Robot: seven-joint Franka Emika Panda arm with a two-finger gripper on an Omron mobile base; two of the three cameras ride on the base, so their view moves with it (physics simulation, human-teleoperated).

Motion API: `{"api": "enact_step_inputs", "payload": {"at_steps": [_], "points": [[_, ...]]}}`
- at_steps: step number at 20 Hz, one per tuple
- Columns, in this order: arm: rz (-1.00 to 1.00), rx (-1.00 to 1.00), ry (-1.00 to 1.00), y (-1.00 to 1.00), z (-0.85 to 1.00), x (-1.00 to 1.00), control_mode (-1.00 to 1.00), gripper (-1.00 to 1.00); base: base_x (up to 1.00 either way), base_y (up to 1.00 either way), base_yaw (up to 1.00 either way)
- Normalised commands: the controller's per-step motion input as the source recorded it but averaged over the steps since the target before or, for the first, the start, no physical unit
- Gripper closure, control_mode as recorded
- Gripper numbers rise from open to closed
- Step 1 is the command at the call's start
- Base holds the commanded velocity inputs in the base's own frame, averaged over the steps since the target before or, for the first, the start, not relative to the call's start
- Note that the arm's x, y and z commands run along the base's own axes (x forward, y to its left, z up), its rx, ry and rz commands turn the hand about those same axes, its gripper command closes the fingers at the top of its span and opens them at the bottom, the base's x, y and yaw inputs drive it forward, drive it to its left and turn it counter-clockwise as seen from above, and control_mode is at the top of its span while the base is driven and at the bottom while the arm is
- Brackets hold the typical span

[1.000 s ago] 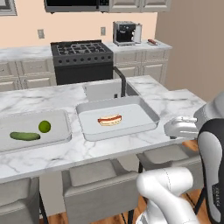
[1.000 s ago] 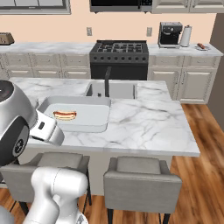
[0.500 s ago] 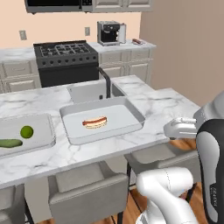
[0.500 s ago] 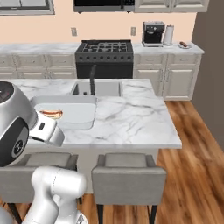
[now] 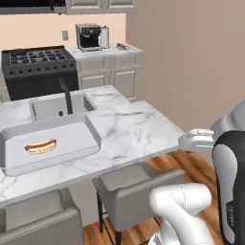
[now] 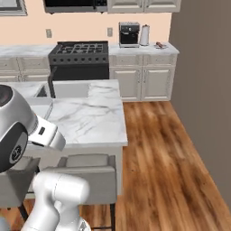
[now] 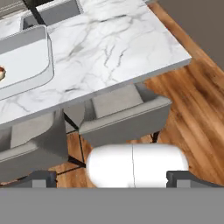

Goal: Place the cold items (cucumber and lime) from the fridge in one tupperware on the dining counter. Place the warm items (hot dog and kebab skewer) in the stove area in another tupperware.

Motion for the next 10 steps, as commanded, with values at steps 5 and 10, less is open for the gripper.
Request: {"api": "enact_step_inputs", "payload": {"at_steps": [5, 10], "points": [[0.00, 0.00, 0.00, 0.00, 0.00, 0.00, 1.00, -1.00, 0.00, -1.00, -0.08], [0.00, 0.00, 0.00, 0.00, 0.00, 0.00, 1.00, -1.00, 0.03, -1.00, -0.07]]}}
